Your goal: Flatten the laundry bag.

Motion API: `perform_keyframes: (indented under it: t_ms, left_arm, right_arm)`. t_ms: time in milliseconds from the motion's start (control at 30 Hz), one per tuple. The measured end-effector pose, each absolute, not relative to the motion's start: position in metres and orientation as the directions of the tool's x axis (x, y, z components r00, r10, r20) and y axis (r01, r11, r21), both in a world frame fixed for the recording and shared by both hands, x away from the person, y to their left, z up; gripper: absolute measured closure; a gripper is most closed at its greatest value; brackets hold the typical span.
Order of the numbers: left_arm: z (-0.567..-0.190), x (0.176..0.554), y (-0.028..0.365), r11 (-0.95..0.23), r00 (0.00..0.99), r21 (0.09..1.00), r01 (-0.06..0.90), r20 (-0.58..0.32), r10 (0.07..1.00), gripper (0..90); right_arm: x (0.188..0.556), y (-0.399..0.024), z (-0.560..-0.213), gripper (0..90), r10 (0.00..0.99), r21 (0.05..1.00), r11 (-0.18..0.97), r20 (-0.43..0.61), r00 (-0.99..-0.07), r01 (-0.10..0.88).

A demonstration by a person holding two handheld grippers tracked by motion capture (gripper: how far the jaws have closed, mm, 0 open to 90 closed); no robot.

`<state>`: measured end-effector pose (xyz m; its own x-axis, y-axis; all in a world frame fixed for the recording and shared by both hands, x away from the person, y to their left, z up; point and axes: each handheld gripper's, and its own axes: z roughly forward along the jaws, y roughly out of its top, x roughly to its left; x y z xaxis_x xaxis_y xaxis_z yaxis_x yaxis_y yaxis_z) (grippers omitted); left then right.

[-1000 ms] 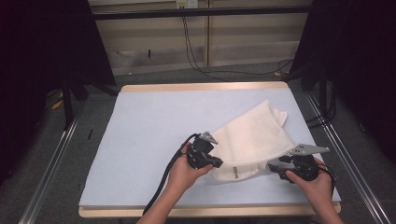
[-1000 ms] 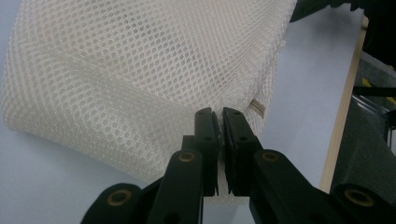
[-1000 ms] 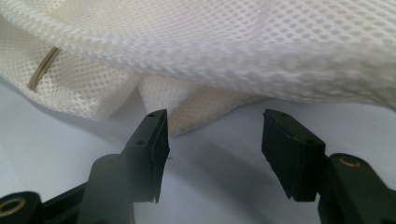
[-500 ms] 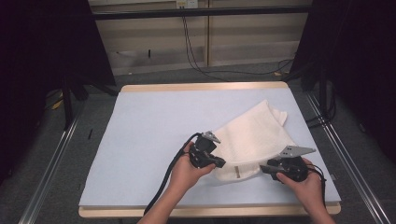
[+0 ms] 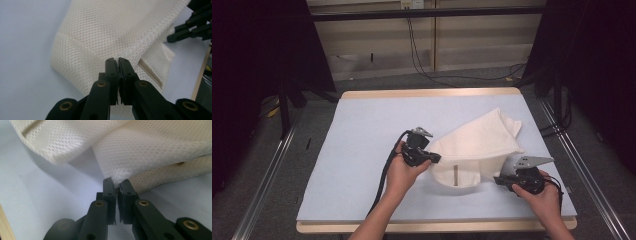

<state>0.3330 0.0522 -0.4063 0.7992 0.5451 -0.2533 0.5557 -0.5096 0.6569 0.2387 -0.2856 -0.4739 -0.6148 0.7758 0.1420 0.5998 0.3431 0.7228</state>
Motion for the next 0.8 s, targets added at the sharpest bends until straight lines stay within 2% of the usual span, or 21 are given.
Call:
perform_keyframes:
  t_ms: [333,800]
  left_arm:
    - [-0.401,0.361,0.087,-0.417,0.723,0.669,0.615,-0.268,0.637,87.3]
    - [-0.397,0.378,0.107,-0.355,0.658,0.665,0.657,-0.276,0.701,87.3]
  right_arm:
    - [0.238,-0.287,-0.472,85.0,0.769,0.722,0.343,0.151,-0.621,0.601]
    - [0.238,-0.293,-0.468,85.1,0.771,0.728,0.34,0.147,-0.62,0.596]
